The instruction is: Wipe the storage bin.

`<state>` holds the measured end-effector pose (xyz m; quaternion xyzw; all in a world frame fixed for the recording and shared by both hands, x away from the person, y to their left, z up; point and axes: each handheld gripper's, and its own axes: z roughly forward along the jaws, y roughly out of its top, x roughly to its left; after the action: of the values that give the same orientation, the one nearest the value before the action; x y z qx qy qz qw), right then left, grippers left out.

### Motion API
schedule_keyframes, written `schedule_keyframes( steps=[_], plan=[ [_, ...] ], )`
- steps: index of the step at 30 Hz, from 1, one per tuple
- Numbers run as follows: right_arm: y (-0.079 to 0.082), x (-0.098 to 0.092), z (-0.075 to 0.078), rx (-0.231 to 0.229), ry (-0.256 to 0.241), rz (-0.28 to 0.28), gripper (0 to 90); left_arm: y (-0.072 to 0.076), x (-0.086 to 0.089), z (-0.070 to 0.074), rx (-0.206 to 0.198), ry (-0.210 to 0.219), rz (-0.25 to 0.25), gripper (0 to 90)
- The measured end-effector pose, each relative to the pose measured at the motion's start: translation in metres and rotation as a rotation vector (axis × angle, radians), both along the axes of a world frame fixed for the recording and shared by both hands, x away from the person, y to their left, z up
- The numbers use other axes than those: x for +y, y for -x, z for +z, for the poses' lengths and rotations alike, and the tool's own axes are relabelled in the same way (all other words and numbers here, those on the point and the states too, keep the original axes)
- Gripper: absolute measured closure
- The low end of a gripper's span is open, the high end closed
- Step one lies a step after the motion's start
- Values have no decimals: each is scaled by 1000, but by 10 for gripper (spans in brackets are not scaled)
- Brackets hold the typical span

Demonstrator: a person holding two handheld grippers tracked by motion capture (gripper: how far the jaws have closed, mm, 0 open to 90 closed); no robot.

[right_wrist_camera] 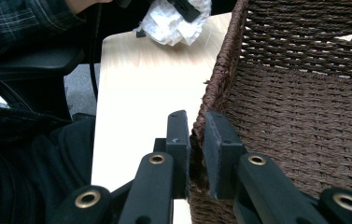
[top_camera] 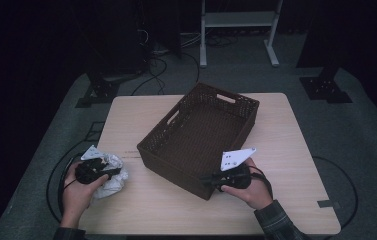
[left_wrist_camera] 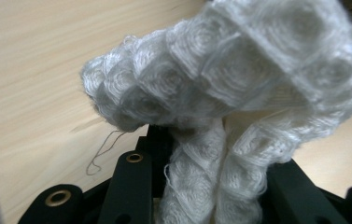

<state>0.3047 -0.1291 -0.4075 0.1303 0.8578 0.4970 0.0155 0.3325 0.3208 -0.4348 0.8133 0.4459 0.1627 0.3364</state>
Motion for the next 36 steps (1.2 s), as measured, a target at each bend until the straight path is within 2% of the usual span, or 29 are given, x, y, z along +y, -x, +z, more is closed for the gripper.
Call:
schedule_keyframes(
  steps=[4, 8, 10, 13, 19, 23, 27, 32, 36],
  plan=[
    [0, 0, 0, 1, 0, 1, 800, -10, 6, -12, 33, -9, 30, 664],
    [0, 0, 0, 0, 0, 1, 801, -14, 8, -16, 42, -12, 42, 630],
    [0, 0, 0, 0, -1, 1, 802, -14, 9, -17, 39, -14, 48, 590],
    [0, 0, 0, -1, 0, 2, 803, -14, 11, -16, 32, -18, 66, 470],
    [0, 0, 0, 0, 0, 2, 805, -12, 15, -10, 16, -9, 84, 288],
    [0, 0, 0, 0, 0, 1, 805, -12, 16, -7, 20, -1, 76, 227],
    [0, 0, 0, 0, 0, 1, 805, -10, 18, -3, 8, -5, 79, 189],
    [0, 0, 0, -1, 0, 1, 805, -5, 17, 10, -31, -7, 84, 176],
    [0, 0, 0, -1, 0, 1, 806, 1, 9, 19, -47, -7, 55, 176]
  ],
)
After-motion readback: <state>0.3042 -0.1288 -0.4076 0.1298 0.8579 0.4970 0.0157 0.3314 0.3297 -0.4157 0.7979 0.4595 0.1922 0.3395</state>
